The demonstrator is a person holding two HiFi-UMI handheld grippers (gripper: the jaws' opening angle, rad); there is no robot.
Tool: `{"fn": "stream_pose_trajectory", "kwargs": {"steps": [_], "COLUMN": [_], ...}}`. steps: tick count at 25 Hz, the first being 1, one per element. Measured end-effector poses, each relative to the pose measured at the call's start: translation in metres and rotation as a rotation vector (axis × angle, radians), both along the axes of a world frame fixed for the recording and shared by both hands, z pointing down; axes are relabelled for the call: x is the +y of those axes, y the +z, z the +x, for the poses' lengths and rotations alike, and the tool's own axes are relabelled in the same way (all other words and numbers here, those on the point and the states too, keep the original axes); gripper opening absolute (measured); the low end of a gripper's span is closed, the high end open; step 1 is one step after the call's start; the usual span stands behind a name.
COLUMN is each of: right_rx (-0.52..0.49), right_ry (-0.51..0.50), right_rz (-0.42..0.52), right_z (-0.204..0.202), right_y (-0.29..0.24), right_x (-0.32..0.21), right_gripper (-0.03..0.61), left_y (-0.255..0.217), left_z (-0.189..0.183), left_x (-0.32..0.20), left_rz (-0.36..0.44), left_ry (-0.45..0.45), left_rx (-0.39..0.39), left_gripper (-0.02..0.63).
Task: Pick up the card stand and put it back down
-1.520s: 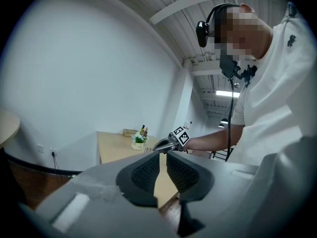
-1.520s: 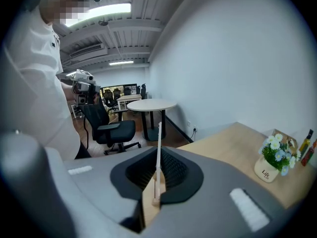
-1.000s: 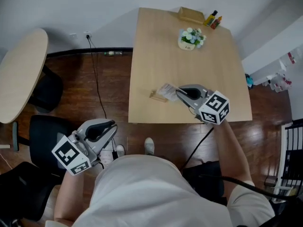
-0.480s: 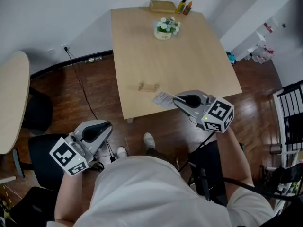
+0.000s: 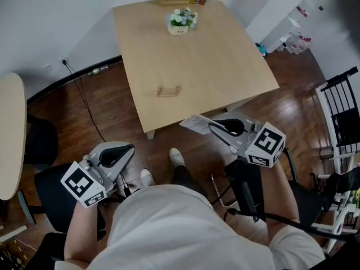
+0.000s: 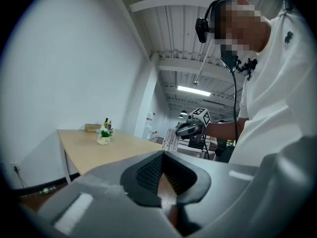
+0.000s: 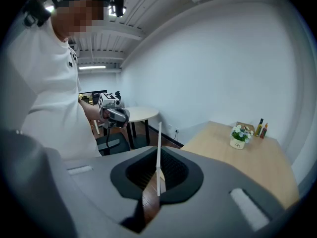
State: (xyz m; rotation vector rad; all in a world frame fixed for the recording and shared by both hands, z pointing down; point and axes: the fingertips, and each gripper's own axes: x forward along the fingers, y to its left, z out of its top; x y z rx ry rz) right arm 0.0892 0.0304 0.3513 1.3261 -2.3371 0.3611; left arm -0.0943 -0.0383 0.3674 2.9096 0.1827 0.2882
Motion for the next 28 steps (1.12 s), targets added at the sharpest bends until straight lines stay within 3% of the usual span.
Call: {"fn": "stream_pose_trajectory", "kwargs": {"steps": [7, 14, 28], "right_rx": [-0.014, -0.005, -0.004], "right_ry": [0.041, 0.023, -0.133], "right_rz": [-0.003, 0.005, 0.004], "right_z": [0.001, 0.006, 0.039], "right_y": [0.001, -0.001, 0.002], "right_x": [0.014, 0.008, -0.056], "right_gripper": [0.02, 0.02, 0.02], "left_y": [-0.006, -0.01, -0.018], "left_z": [-0.001, -0.001, 0.011], "left_x": [0.007, 0.001, -0.013], "left_rz": [-0.039, -0.025, -0.013], "left_ry": [0.028, 0.0, -0.164], "left_rx": [0.035, 0.041, 0.041], "left_gripper": [0.002, 0.002, 0.002]}}
